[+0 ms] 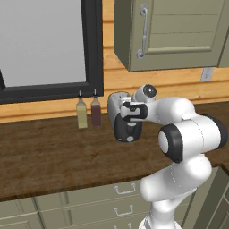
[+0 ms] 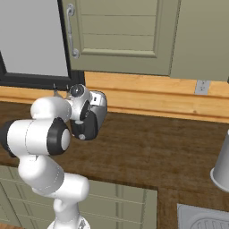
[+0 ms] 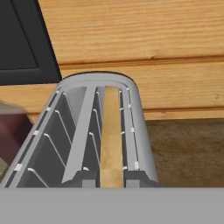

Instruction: Start the toaster. Once the lever pops up, take the bread to the plate on the dining counter.

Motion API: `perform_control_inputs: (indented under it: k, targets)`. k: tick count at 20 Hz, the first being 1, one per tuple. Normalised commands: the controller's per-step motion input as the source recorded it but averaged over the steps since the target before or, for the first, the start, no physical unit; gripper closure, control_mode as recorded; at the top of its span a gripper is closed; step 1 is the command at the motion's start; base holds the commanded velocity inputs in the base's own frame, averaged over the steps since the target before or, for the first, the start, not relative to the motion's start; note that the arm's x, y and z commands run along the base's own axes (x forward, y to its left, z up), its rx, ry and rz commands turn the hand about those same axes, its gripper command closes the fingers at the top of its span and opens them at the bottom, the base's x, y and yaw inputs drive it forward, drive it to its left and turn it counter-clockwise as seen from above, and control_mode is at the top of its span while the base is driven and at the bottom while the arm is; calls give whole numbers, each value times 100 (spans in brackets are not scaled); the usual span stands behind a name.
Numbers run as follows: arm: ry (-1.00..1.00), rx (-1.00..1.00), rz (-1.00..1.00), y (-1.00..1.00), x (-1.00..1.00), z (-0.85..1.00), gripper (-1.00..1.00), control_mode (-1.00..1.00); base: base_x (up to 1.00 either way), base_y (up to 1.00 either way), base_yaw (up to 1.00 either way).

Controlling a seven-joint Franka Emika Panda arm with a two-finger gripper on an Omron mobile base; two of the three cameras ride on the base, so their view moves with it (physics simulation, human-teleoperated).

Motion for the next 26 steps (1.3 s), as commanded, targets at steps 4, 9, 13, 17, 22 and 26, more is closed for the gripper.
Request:
perform_control_inputs:
  k: [4,9,13,17,22,26]
  targets:
    - [-1,0,0,0,0,0,100,-100,0,0,0]
    - [-5,0,0,0,-13,9,100,-100,0,0,0]
    - [-13,0,0,0,-18,36,100,-100,0,0,0]
    - [-14,0,0,0,-16,53,100,-100,0,0,0]
    - [-7,0,-1,0,-11,58,100,-100,0,0,0]
    - [0,0,0,0,-44,61,100,-100,0,0,0]
